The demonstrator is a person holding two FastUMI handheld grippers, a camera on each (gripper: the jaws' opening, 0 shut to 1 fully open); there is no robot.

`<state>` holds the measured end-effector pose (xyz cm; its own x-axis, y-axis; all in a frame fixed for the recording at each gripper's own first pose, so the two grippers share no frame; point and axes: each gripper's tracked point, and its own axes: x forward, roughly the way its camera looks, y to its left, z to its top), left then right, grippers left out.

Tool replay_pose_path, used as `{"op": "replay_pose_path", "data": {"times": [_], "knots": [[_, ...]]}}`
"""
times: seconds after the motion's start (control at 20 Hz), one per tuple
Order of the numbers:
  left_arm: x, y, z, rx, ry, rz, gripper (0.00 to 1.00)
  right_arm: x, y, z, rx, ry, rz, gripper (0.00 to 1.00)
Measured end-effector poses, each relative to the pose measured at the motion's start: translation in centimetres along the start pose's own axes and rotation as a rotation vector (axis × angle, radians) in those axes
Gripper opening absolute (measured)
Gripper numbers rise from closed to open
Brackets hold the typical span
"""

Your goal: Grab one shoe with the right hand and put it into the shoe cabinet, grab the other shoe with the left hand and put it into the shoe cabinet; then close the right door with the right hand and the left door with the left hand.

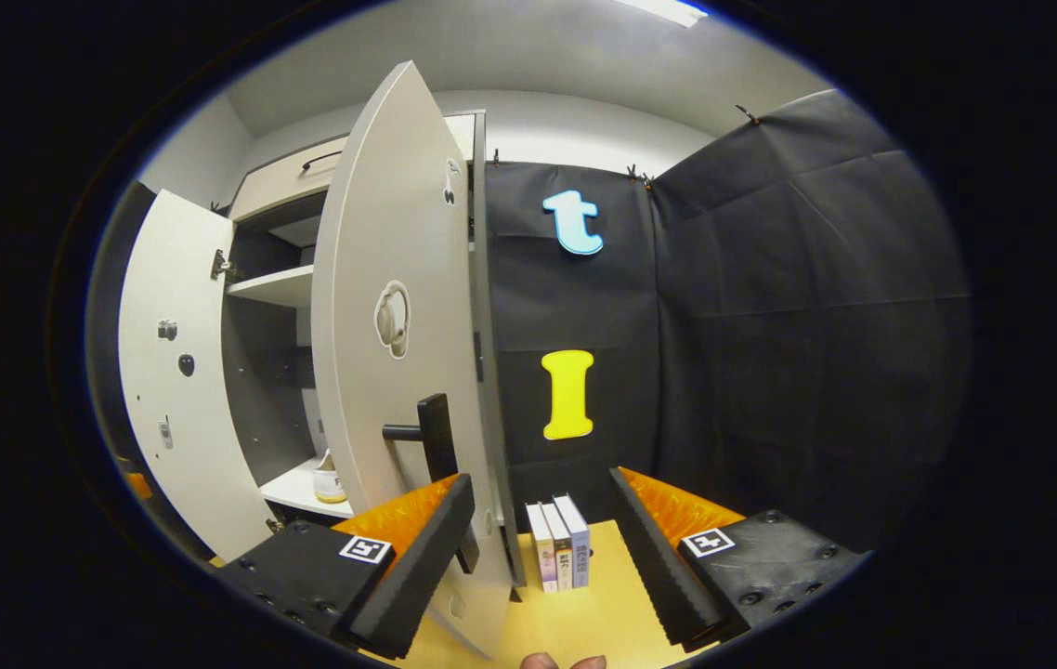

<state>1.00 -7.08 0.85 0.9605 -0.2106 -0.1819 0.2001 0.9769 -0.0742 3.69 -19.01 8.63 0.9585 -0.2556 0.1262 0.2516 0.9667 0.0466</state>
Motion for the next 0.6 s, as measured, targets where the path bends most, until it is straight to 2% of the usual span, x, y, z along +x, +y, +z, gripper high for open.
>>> {"op": "replay_pose_path", "data": {"times": [0.15,0.3,0.6], "knots": [[-0.7,0.7,0.0,-0.012,0.001,0.006,0.97,0.2,4.5,-0.9,-0.001,0.021,0.087,0.98],[-1.1,1.7,-0.1,-0.025,-0.001,0.020,0.97,-0.9,10.8,-3.0,0.011,0.086,0.245,0.98],[-2.3,6.9,-0.1,-0.044,-0.011,0.116,0.96,-4.5,16.2,-5.4,0.004,0.132,0.355,0.99]]}}
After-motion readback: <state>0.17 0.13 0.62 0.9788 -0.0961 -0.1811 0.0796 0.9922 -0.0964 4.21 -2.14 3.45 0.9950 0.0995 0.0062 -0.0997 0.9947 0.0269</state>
